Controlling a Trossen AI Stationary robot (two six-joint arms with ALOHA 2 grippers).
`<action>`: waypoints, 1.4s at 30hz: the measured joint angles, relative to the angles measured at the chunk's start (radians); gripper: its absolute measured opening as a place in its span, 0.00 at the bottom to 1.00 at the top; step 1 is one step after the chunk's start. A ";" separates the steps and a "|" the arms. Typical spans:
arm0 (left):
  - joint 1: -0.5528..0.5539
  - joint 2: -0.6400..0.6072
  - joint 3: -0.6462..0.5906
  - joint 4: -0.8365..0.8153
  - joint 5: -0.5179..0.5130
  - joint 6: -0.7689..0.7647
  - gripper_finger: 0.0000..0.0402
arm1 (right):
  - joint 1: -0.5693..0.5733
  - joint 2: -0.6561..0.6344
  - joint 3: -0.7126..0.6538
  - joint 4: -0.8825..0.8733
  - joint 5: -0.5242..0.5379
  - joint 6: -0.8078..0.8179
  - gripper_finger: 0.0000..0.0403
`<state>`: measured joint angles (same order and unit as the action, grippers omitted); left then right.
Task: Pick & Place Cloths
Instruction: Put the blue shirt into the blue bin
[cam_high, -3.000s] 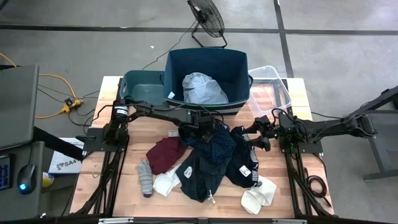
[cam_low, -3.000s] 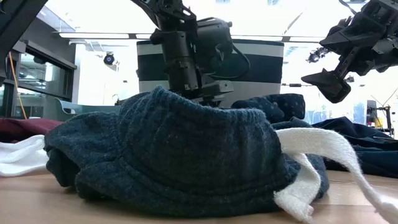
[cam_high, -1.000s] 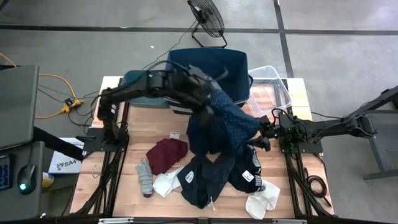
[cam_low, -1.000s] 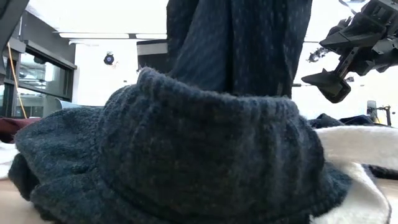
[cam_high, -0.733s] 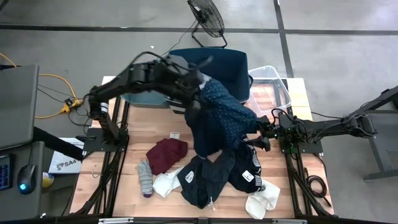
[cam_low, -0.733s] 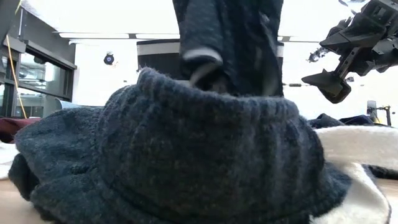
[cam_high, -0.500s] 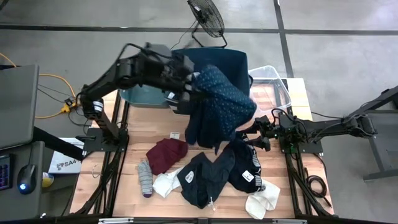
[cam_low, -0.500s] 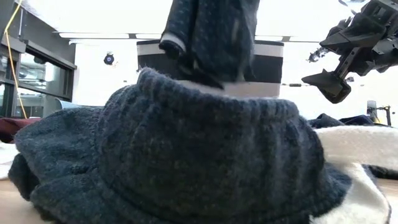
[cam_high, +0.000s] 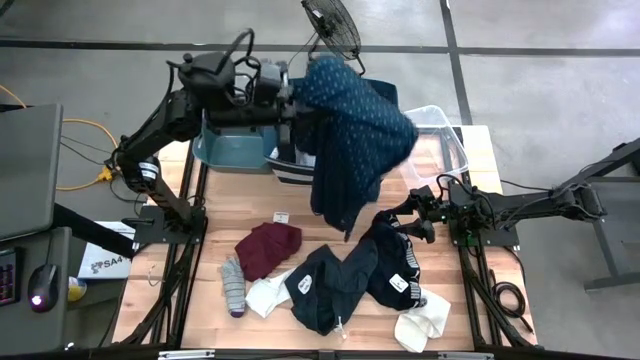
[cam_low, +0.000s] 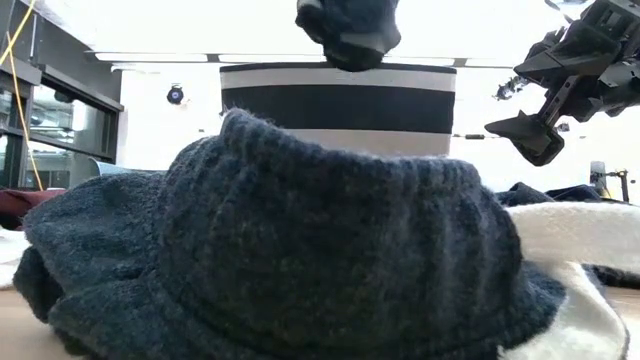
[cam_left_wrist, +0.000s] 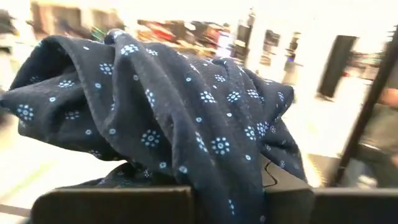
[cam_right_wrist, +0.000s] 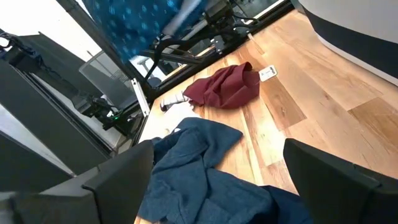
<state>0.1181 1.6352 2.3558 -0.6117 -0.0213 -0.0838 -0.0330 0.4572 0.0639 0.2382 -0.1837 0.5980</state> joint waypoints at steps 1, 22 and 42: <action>0.000 0.000 0.000 0.016 -0.034 0.024 0.08 | 0.000 0.000 0.000 0.000 0.000 0.000 0.88; 0.097 0.033 -0.001 0.225 -0.497 0.375 0.08 | 0.000 0.000 0.000 0.000 0.001 0.000 0.88; 0.448 0.120 0.000 0.227 0.008 0.254 0.08 | 0.000 0.000 0.000 0.000 0.000 0.000 0.88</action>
<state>0.5658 1.7554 2.3558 -0.3848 -0.0133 0.1703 -0.0329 0.4570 0.0643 0.2379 -0.1833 0.5978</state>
